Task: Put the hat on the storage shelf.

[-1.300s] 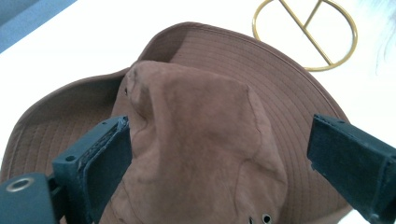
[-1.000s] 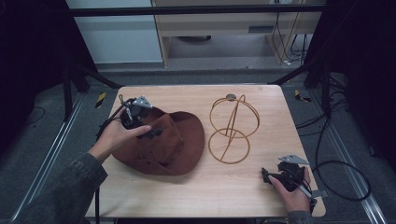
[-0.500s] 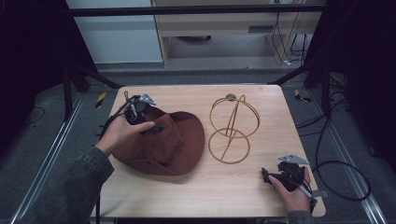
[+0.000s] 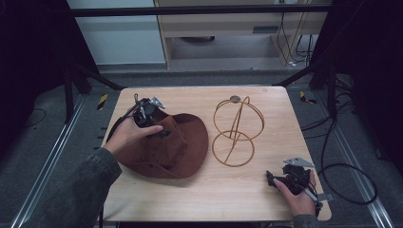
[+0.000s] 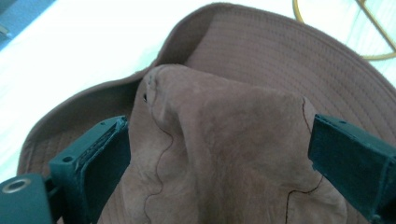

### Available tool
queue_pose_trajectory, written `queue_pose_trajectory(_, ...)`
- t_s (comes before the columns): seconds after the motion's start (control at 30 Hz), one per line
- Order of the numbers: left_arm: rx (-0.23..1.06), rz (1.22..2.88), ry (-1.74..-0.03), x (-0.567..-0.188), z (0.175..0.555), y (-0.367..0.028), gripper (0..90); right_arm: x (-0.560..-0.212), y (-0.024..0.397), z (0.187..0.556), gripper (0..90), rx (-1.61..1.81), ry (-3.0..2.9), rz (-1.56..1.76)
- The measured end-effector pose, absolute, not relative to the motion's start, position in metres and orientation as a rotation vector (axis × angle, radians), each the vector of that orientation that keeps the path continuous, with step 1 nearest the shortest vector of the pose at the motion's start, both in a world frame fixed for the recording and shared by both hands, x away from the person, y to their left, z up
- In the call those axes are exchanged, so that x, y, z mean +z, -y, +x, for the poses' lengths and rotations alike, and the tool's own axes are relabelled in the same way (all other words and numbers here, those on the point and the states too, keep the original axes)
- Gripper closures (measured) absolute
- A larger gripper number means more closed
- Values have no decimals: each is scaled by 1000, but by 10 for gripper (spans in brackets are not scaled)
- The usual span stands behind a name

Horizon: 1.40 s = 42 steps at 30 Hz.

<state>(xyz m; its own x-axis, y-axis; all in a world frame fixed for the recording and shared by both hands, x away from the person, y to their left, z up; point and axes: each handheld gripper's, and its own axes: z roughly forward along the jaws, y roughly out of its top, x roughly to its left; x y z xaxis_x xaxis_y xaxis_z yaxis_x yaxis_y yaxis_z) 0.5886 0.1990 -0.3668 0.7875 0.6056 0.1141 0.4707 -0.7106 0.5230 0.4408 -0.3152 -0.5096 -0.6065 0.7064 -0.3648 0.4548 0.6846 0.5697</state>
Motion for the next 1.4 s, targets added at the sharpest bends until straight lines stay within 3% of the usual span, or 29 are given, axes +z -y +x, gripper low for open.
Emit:
queue_pose_trajectory(0.43, 352, 2572, -832, -393, 591, -204, 74, -510, 315, 441, 8, 574, -2319, 890)
queue_pose_trajectory(0.7, 318, 2544, -875, -402, 593, -212, 174, -510, 315, 441, 8, 574, -2318, 890)
queue_pose_trajectory(0.8, 300, 2548, -885, -404, 594, -212, 239, -510, 315, 441, 8, 574, -2318, 890)
queue_pose_trajectory(0.97, 279, 2562, -875, -405, 594, -210, 432, -510, 315, 441, 8, 574, -2318, 889)
queue_pose_trajectory(1.17, 286, 2558, -851, -404, 592, -208, 815, -510, 315, 441, 8, 573, -2316, 890)
queue_pose_trajectory(1.4, 286, 2534, -866, -397, 590, -213, 885, -510, 315, 441, 8, 572, -2317, 892)
